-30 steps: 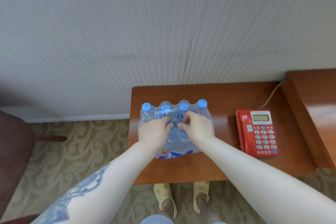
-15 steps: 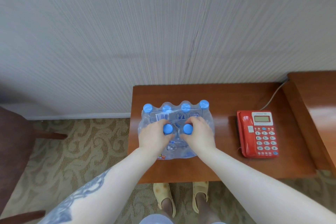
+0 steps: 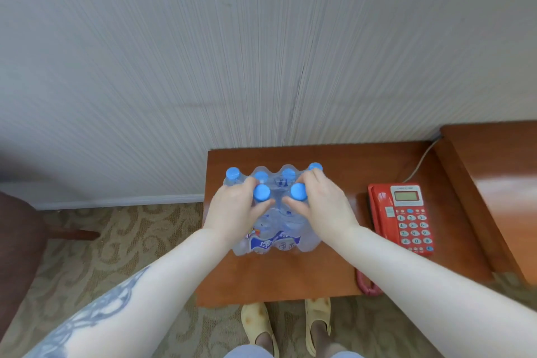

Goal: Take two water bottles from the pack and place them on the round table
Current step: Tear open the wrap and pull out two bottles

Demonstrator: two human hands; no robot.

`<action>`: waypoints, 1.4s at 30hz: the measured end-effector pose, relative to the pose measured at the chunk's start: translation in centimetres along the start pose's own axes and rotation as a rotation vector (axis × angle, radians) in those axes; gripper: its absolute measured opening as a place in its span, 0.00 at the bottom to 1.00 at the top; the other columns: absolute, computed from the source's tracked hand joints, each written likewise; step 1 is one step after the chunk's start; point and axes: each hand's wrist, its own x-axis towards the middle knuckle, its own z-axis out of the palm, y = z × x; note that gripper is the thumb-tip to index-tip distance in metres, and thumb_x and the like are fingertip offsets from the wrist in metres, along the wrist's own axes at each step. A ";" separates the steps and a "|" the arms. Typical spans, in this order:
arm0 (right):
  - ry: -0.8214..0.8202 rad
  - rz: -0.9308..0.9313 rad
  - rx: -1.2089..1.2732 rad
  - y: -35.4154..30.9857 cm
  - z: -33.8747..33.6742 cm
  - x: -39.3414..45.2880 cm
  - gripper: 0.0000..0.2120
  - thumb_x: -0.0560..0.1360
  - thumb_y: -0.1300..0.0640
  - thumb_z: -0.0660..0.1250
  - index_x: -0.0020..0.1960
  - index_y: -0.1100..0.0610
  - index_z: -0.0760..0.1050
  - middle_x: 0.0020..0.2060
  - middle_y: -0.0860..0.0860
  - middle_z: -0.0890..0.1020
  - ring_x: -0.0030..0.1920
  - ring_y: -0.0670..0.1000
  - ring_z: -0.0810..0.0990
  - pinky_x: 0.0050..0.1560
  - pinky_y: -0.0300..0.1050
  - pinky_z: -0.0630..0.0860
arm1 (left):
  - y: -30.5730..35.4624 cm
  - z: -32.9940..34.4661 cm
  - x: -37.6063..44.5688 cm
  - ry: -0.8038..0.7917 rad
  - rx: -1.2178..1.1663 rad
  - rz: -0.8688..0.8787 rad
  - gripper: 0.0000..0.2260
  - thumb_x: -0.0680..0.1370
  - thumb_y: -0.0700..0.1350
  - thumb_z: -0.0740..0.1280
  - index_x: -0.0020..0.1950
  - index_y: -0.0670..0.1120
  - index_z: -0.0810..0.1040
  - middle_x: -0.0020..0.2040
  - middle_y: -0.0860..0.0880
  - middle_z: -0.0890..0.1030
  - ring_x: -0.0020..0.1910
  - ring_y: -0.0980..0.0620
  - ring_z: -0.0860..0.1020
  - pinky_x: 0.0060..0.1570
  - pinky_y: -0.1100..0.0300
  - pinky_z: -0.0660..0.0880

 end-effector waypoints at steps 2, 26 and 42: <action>0.084 -0.020 0.053 -0.8 -1.5 0.2 0.17 0.74 0.49 0.71 0.48 0.62 0.73 0.45 0.55 0.75 0.41 0.56 0.76 0.39 0.51 0.72 | 0.2 -1.0 0.1 0.077 0.032 0.060 0.17 0.70 0.52 0.78 0.46 0.39 0.82 0.27 0.45 0.81 0.27 0.40 0.78 0.32 0.54 0.72; 0.539 -0.038 0.397 -4.3 -11.1 -1.4 0.19 0.65 0.48 0.78 0.34 0.55 0.69 0.31 0.48 0.75 0.31 0.46 0.70 0.32 0.33 0.67 | 6.9 -11.3 2.7 0.422 -0.432 -0.122 0.19 0.66 0.55 0.78 0.33 0.41 0.75 0.26 0.52 0.70 0.28 0.51 0.67 0.32 0.51 0.69; 0.771 0.208 0.472 -3.5 -16.9 -6.9 0.21 0.58 0.46 0.80 0.30 0.57 0.70 0.24 0.52 0.78 0.24 0.44 0.68 0.26 0.37 0.67 | 14.4 -12.4 4.7 0.324 -0.622 0.109 0.21 0.63 0.57 0.78 0.32 0.46 0.71 0.25 0.55 0.66 0.26 0.54 0.63 0.30 0.60 0.63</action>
